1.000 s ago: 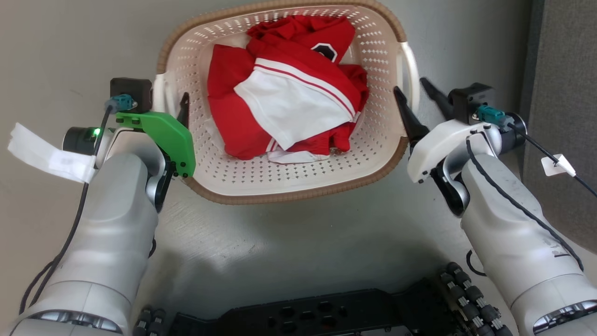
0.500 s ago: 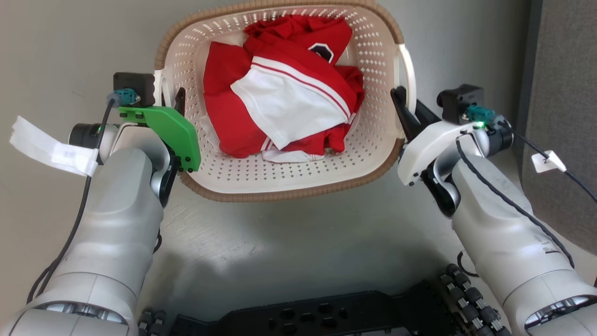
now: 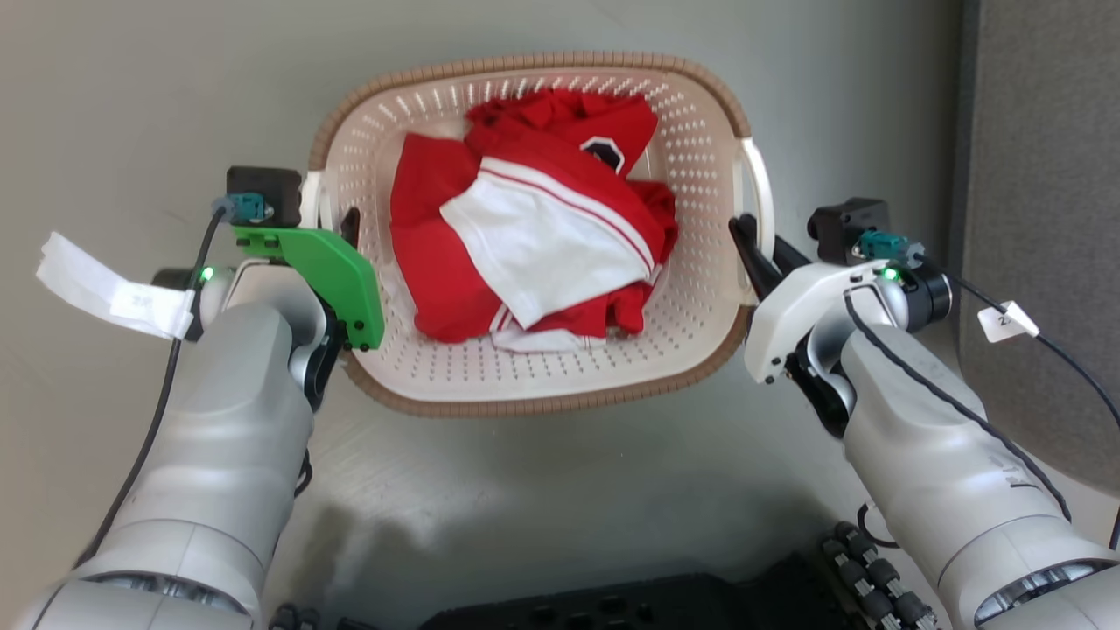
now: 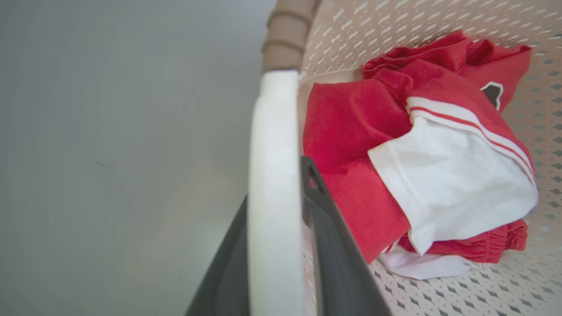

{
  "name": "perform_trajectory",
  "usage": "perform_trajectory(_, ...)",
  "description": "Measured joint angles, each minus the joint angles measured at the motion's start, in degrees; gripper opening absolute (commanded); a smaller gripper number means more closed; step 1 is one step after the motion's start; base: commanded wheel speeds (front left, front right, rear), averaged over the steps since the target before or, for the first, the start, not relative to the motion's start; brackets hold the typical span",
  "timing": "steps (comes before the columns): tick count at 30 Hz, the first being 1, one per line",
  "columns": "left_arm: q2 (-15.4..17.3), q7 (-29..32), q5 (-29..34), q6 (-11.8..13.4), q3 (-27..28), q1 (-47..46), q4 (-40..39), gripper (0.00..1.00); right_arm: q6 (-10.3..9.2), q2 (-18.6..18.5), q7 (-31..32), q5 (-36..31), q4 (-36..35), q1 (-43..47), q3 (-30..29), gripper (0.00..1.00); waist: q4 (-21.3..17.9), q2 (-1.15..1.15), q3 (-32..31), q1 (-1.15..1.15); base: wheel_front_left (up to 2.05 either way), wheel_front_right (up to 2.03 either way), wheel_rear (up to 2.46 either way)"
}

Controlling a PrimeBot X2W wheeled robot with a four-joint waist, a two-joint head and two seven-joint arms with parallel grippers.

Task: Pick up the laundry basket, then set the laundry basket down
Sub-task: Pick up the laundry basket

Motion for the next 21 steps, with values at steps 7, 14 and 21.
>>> perform_trajectory(7,-0.16,4.03,-4.87,-0.55,-0.64,2.15,0.9,0.0,0.19,0.59,1.49,0.94,4.23,0.02,1.31,0.0,-0.02,0.0,-3.95,0.0,0.0,0.0,0.0)
perform_trajectory(14,-0.21,7.57,-7.68,-0.55,-1.7,4.18,1.04,0.0,0.47,0.93,4.11,2.33,7.1,0.05,2.48,0.0,0.02,0.0,-7.97,0.0,0.0,0.0,0.0)
perform_trajectory(21,-0.24,11.04,-10.66,-0.55,-2.55,6.3,0.83,0.0,0.54,1.23,6.71,3.48,9.24,0.24,3.24,0.0,-0.07,0.0,-12.24,0.0,0.0,0.0,0.0)
